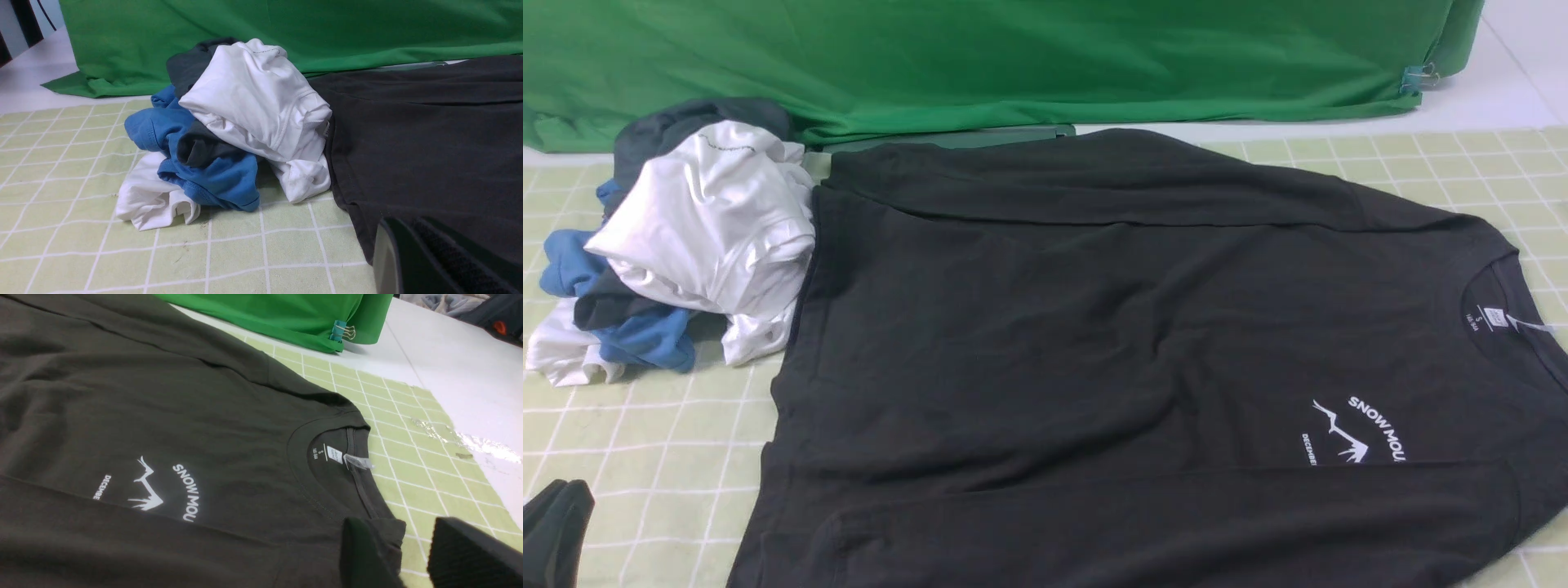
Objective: Fold a long-sleeved shirt over a green coffee tablecloth.
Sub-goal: 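Grasp the left edge of the dark T-shirt lying flat on the table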
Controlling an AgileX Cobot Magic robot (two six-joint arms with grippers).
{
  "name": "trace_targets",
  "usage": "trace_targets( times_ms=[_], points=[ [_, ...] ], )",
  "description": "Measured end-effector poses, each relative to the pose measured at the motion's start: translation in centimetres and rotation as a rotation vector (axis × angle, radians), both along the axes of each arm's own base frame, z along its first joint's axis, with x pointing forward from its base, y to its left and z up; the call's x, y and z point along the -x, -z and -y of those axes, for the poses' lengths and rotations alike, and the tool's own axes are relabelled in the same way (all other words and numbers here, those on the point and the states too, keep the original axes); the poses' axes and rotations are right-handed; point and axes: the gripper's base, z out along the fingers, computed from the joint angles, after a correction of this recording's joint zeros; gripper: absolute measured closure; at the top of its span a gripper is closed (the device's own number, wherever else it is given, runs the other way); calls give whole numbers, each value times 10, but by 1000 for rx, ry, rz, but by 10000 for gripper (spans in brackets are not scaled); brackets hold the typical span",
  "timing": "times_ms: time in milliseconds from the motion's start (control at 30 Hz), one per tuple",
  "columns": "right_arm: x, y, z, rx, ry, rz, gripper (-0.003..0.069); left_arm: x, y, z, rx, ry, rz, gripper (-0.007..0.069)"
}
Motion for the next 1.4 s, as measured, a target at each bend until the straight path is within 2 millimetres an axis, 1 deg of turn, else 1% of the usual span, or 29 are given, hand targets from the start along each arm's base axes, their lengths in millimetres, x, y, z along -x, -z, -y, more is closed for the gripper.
trace_targets(
  times_ms=[733, 833, 900, 1000, 1100, 1133, 1300, 1333, 1400],
  points=[
    [0, 0, 0, 0, 0, 0, 415, 0, 0, 0, -1, 0, 1, 607],
    [0, 0, 0, 0, 0, 0, 415, 0, -3, 0, 11, -3, 32, 607],
    [0, 0, 0, 0, 0, 0, 415, -1, -7, 0, 104, -10, 79, 607],
    [0, 0, 0, 0, 0, 0, 415, -1, -16, -1, 353, -33, 189, 607],
    [0, 0, 0, 0, 0, 0, 415, 0, -25, -6, 537, -73, 313, 607],
    [0, 0, 0, 0, 0, 0, 415, 0, -25, -6, 540, -73, 313, 607],
    [-1, -3, 0, -5, 3, 38, 415, 8, -46, -21, 679, -157, 612, 607],
    [-1, -6, 0, -25, 8, 63, 415, 11, -51, -24, 706, -163, 682, 607],
    [-2, -9, 0, -79, 16, 97, 415, 14, -57, -25, 732, -155, 749, 607]
  ],
)
